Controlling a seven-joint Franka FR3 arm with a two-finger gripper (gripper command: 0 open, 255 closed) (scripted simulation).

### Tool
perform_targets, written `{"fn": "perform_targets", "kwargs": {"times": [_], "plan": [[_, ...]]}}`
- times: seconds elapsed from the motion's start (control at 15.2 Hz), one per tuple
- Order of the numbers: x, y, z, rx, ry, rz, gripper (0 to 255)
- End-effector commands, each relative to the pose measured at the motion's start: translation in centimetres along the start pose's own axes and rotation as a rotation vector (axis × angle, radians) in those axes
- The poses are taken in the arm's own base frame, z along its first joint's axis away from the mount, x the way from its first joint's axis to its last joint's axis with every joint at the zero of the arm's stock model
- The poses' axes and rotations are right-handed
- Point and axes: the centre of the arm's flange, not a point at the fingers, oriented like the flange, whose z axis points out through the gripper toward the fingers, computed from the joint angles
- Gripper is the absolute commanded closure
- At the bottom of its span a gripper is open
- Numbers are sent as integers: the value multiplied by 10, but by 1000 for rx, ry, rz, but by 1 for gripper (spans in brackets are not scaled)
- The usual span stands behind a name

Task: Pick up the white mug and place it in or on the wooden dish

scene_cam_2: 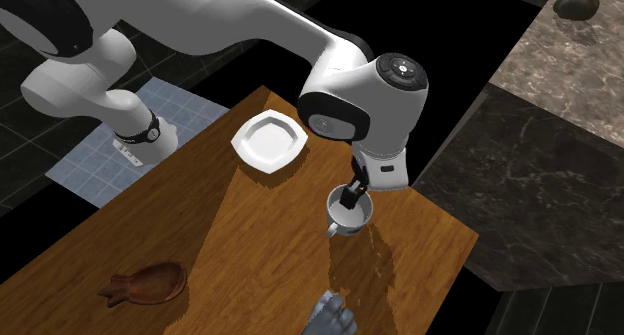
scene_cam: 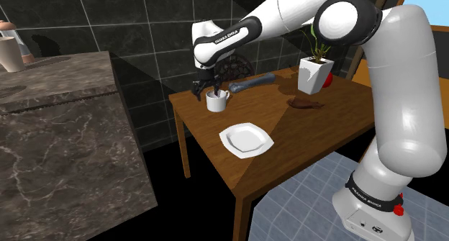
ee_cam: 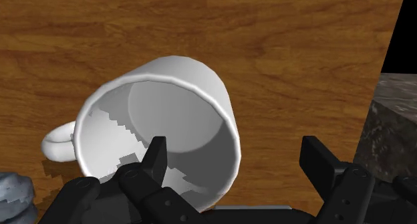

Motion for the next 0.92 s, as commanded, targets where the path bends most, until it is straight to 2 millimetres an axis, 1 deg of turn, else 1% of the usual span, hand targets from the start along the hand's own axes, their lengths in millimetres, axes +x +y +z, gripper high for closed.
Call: {"fn": "perform_targets", "kwargs": {"times": [0.0,0.13,0.66,0.73,0.86], "plan": [[0,0,11,0,1,0,0],[0,0,19,0,1,0,0],[0,0,19,0,1,0,0],[0,0,19,0,1,0,255],[0,0,19,0,1,0,255]]}}
